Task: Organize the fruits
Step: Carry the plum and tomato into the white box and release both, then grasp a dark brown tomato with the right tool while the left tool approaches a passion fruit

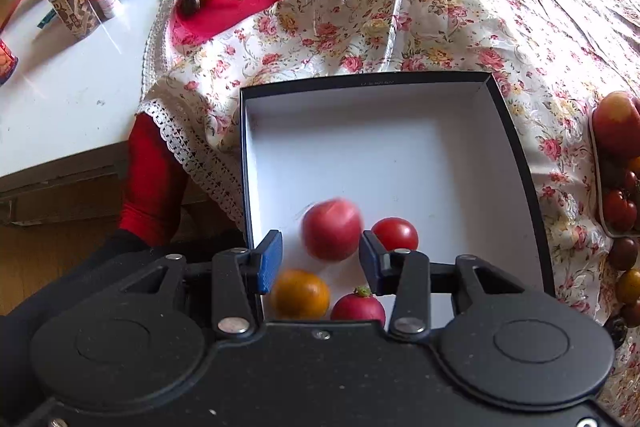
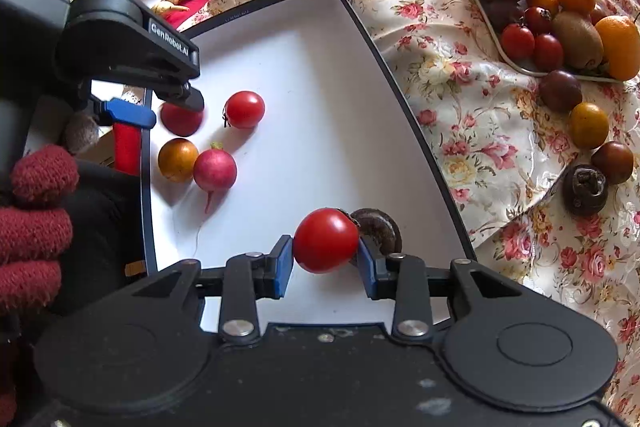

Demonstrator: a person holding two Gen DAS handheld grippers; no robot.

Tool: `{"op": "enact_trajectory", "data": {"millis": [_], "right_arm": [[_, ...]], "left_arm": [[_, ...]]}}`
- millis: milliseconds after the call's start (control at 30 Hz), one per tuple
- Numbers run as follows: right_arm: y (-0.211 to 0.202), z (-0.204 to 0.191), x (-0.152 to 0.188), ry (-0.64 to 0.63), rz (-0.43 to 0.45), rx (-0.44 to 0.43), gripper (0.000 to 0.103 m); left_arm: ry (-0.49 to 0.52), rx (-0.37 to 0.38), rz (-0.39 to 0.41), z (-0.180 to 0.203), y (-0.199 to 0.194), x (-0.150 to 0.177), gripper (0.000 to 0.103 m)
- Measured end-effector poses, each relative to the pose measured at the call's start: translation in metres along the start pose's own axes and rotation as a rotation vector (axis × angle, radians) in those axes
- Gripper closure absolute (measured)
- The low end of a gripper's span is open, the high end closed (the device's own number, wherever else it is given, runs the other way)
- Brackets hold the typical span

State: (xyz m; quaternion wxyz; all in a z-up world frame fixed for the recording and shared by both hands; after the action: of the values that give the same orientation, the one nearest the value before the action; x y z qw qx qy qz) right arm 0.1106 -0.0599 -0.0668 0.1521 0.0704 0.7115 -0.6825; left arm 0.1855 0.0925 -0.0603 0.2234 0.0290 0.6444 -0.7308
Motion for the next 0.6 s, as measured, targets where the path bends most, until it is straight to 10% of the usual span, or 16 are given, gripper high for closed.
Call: {"op": "enact_trajectory", "data": {"millis": [600], "right_arm": [[-0.016,0.001,0.001,-0.003,0.029,-0.025,0.065]], "left_arm": [[0.032,-0.006,-0.013,0.005,0.001,0.006,0.052]]}}
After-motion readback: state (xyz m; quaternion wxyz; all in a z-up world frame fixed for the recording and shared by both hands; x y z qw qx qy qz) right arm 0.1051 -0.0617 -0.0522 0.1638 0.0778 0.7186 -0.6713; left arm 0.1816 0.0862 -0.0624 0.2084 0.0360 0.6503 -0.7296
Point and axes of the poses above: each gripper's, at about its wrist camera, not at the fingertips, and y roughly the way its jaws point, z to its right, x to its underside, the point moved 6 cm from there along y, roughly the way its jaws point, and after that the axes turned 6 degrees about x, right-handed, at the moved point
